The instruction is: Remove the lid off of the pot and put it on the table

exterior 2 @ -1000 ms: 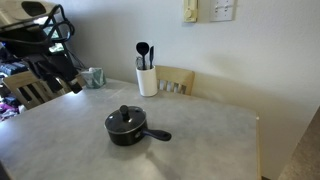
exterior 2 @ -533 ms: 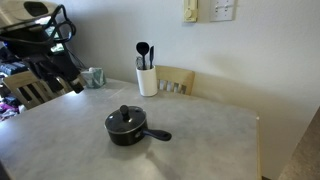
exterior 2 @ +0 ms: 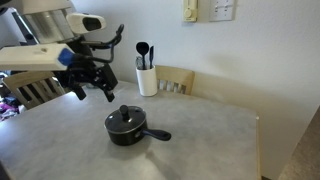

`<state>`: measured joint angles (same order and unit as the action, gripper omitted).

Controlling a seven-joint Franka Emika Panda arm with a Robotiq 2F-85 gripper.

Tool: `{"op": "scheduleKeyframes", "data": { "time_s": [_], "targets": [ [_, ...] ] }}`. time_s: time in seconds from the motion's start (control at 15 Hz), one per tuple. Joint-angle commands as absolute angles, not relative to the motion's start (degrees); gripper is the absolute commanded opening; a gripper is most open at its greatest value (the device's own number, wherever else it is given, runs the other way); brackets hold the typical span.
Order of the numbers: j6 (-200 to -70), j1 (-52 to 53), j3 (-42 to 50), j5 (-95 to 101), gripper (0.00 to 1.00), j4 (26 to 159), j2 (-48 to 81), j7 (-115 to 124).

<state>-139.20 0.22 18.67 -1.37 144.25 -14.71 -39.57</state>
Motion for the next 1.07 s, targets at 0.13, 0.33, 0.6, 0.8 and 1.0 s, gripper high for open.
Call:
{"op": "scheduleKeyframes", "data": {
  "time_s": [0.13, 0.33, 0.6, 0.8, 1.0],
  "targets": [
    [-138.7, -1.4, 16.9, -4.6, 1.00, 142.1, -11.0, -44.0],
    [-137.4, -1.9, 17.7, -4.0, 1.00, 141.9, -11.6, -46.7],
    [-133.4, -3.0, 19.8, -6.3, 1.00, 138.1, -6.9, -61.9],
    [-132.6, -2.6, 20.4, -11.7, 1.00, 133.8, -1.1, -74.4],
    [-129.1, -3.4, 16.7, -17.3, 1.00, 127.6, 6.6, -81.8]
  ]
}}
